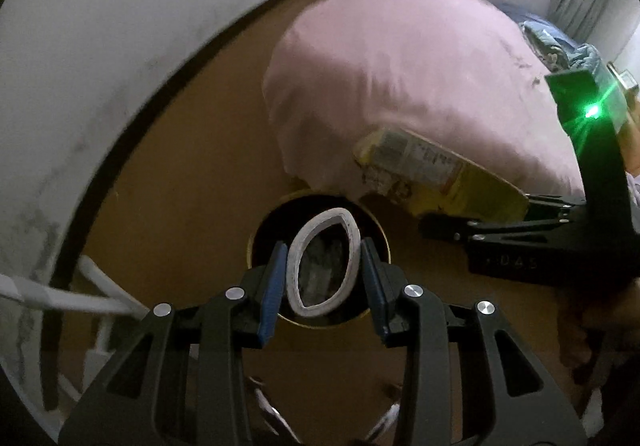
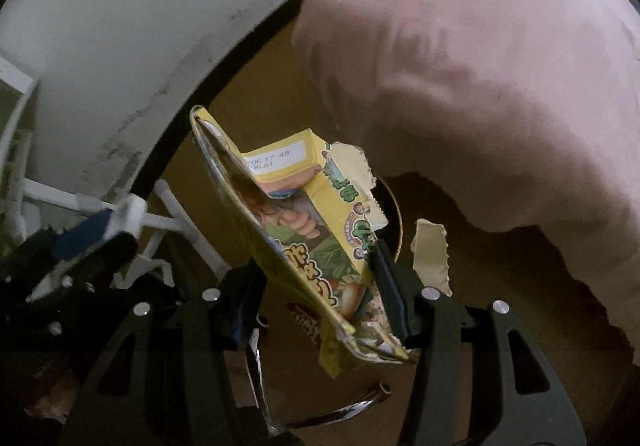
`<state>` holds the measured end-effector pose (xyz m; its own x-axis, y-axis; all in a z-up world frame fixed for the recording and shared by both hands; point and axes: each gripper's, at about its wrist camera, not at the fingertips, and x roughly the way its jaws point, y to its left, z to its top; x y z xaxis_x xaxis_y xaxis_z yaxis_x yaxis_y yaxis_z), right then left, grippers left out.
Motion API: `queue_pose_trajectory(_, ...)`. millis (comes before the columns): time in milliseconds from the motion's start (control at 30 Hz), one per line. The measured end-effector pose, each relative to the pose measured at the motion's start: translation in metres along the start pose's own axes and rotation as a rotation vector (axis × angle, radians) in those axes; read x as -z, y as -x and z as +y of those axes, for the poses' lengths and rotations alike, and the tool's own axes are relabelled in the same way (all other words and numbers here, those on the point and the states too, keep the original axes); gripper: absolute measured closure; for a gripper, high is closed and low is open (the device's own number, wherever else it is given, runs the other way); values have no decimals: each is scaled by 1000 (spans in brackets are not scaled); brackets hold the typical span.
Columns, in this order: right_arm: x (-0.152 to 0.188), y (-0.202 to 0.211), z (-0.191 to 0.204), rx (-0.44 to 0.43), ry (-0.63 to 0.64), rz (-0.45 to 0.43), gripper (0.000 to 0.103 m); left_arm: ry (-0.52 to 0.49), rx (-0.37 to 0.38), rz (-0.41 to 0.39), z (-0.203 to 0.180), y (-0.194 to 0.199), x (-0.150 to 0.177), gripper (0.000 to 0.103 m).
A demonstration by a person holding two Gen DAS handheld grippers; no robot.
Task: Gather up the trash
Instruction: 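Carry the tape ring and snack bag over the black bin and release both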
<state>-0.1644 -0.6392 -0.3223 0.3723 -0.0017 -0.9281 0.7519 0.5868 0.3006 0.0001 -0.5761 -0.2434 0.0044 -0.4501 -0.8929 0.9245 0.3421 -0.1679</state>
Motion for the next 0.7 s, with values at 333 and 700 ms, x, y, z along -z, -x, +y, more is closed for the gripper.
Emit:
queue_pose_trajectory(333,-8,-31,-2,-7,-15,46,51,22,-13,51,3,-31,9,66)
queue_pose_trajectory(700,-16,-20,1,-58,-19,15,26,28,11,22,-1,-27,11,42)
